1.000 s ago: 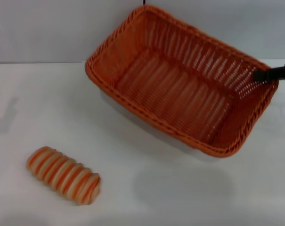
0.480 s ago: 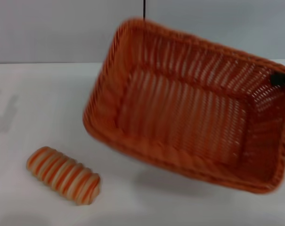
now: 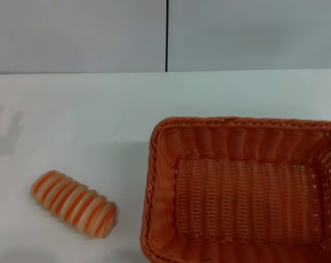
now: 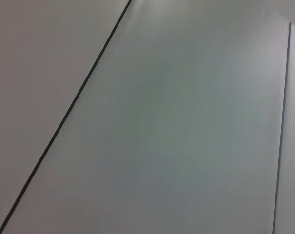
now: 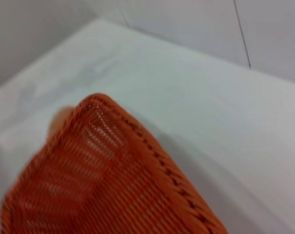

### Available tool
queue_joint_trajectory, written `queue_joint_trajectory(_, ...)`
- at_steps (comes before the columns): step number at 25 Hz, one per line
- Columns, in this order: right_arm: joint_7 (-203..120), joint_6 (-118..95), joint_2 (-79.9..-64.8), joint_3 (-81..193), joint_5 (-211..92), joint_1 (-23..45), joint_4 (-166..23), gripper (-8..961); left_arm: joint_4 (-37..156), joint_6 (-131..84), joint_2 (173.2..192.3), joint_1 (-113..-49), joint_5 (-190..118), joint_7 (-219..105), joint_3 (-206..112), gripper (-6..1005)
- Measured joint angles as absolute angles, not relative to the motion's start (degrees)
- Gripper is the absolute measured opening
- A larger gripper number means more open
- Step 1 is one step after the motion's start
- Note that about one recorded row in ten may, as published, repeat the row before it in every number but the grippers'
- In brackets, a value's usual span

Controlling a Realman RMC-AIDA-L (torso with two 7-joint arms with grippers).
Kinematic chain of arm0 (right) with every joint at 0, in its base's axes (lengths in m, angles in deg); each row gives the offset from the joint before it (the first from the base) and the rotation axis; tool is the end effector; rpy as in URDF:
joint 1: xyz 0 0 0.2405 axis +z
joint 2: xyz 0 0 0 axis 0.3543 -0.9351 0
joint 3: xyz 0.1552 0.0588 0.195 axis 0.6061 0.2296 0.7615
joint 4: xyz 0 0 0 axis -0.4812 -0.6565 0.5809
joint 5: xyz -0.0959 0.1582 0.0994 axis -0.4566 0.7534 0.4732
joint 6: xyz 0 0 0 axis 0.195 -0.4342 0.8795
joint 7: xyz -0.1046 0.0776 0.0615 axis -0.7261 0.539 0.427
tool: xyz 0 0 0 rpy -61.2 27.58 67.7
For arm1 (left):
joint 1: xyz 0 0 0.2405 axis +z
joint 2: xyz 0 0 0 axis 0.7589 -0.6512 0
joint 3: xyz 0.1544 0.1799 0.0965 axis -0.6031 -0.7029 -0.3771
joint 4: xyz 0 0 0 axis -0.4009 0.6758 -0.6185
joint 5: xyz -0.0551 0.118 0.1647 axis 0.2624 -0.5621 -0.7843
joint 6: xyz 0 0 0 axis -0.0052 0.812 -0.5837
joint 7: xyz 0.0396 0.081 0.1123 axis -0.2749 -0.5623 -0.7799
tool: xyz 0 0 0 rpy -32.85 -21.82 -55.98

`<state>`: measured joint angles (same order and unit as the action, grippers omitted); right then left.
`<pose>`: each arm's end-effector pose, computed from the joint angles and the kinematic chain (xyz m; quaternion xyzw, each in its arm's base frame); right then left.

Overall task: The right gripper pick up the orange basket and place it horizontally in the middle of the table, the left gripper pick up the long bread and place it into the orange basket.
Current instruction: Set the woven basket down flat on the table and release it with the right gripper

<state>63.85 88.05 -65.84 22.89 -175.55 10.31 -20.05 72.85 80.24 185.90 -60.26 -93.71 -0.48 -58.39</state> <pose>0.2775 0.3244 0.1183 -0.9413 0.3276 0.0433 0.0695 -0.3373 0.2124 0.0959 -0.6164 -0.1818 -0.5993 0.4773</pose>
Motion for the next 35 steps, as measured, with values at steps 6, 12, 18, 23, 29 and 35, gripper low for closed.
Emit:
queue_joint_trajectory(6, 61.91, 86.13, -66.58, 23.41, -177.54, 10.76, -20.40, 171, 72.40, 80.35, 185.93, -60.10, -93.84, -0.48, -58.50, 568)
queue_joint_trajectory(12, 60.55, 83.15, -67.17, 24.29, -177.32, 11.61, -20.73, 170, 71.97, 80.36, 185.97, -59.95, -93.85, -0.48, -58.56, 571)
queue_joint_trajectory(18, 57.68, 82.43, -67.61, 25.00, -176.59, 13.34, -23.35, 169, 71.97, 80.36, 186.02, -59.84, -93.85, -0.48, -58.61, 575)
queue_joint_trajectory(23, 55.24, 81.09, -68.35, 24.92, -175.92, 15.24, -25.90, 171, 71.96, 80.33, 186.07, -59.94, -93.85, -0.48, -58.60, 579)
queue_joint_trajectory(29, 55.43, 78.32, -69.68, 25.14, -175.43, 16.27, -25.71, 219, 71.96, 80.04, 186.06, -60.37, -93.85, -0.78, -58.60, 583)
queue_joint_trajectory(35, 55.50, 77.37, -69.73, 25.60, -173.67, 16.02, -26.07, 314, 71.27, 79.92, 185.89, -60.87, -93.92, -1.69, -58.59, 587)
